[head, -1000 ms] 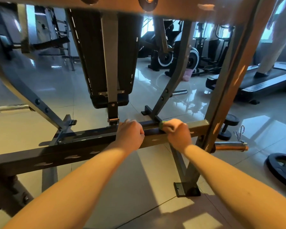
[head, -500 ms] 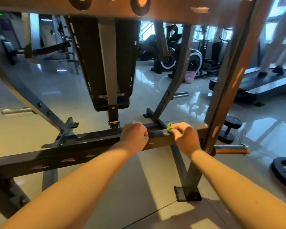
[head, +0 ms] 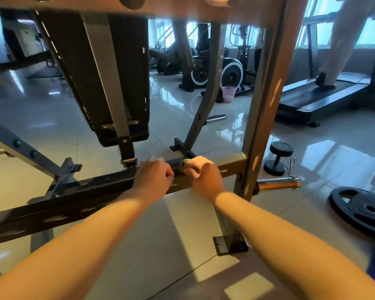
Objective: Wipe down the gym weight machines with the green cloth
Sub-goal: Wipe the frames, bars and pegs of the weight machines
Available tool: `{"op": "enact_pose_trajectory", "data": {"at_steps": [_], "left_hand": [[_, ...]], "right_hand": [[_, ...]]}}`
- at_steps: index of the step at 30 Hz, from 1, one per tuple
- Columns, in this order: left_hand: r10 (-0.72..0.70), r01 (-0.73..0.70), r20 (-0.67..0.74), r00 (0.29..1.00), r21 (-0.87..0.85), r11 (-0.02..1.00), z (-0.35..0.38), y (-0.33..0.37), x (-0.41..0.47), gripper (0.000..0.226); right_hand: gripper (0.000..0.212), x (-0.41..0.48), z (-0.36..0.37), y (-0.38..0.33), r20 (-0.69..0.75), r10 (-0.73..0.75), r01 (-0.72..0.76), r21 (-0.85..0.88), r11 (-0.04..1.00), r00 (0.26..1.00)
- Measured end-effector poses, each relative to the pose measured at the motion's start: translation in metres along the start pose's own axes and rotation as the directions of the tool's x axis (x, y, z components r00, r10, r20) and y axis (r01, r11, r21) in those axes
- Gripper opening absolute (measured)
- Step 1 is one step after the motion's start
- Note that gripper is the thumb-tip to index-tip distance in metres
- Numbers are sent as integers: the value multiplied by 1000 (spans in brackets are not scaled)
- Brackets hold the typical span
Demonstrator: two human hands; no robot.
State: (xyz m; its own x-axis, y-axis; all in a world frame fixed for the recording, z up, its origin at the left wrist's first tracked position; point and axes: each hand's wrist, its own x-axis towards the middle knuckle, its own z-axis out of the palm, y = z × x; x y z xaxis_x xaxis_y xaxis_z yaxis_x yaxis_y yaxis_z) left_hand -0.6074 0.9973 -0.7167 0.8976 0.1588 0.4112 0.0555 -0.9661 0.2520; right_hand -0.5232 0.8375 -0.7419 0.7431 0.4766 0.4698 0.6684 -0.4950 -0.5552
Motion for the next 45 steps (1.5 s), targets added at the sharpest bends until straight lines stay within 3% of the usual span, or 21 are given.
{"op": "enact_pose_trajectory", "data": {"at_steps": [5, 11, 17, 20, 23, 27, 30, 33, 35, 39, 43, 45], "left_hand": [[-39, 39, -23, 999, 11, 999, -11, -11, -9, 6], [-76, 77, -62, 995, 10, 997, -24, -41, -31, 7], [-125, 127, -53, 991, 32, 991, -39, -60, -51, 6], [-120, 121, -52, 991, 25, 992, -39, -59, -55, 4], [-89, 88, -70, 994, -20, 996, -31, -47, -52, 3], [-42, 40, -52, 998, -46, 998, -16, -16, -32, 22], [-24, 23, -19, 1000, -36, 999, -5, 8, -16, 28], [-37, 38, -16, 999, 17, 999, 5, 22, -9, 27], [-56, 57, -31, 998, 41, 998, 9, 23, -7, 27], [-46, 47, -25, 999, 40, 998, 12, 17, -3, 25], [-32, 33, -25, 999, 30, 999, 14, 15, -1, 24], [-23, 24, -37, 999, 27, 999, 15, 14, 0, 23]], "right_hand": [[22, 25, -37, 62, -172, 160, -172, -56, 984, 972], [19, 1, 22, -7, -158, 122, -128, -30, 991, 980], [26, -38, 68, -77, -98, 6, 5, 121, 993, 995], [23, -50, 47, -85, 9, 133, -127, 364, 923, 991], [16, -61, 16, -72, -106, 184, -105, 514, 851, 977], [20, -55, -15, -12, -223, 495, -302, 565, 767, 840], [14, -41, -28, 32, -222, 663, -400, 647, 649, 715], [21, -23, -36, 50, -178, 819, -322, 858, 401, 545], [19, -14, -37, 54, -152, 856, -213, 933, 289, 494], [40, -13, -24, 62, -229, 832, -201, 906, 372, 506], [29, -13, -13, 68, -343, 803, -170, 864, 473, 488], [24, -12, -2, 60, -322, 824, -116, 901, 417, 466]]}}
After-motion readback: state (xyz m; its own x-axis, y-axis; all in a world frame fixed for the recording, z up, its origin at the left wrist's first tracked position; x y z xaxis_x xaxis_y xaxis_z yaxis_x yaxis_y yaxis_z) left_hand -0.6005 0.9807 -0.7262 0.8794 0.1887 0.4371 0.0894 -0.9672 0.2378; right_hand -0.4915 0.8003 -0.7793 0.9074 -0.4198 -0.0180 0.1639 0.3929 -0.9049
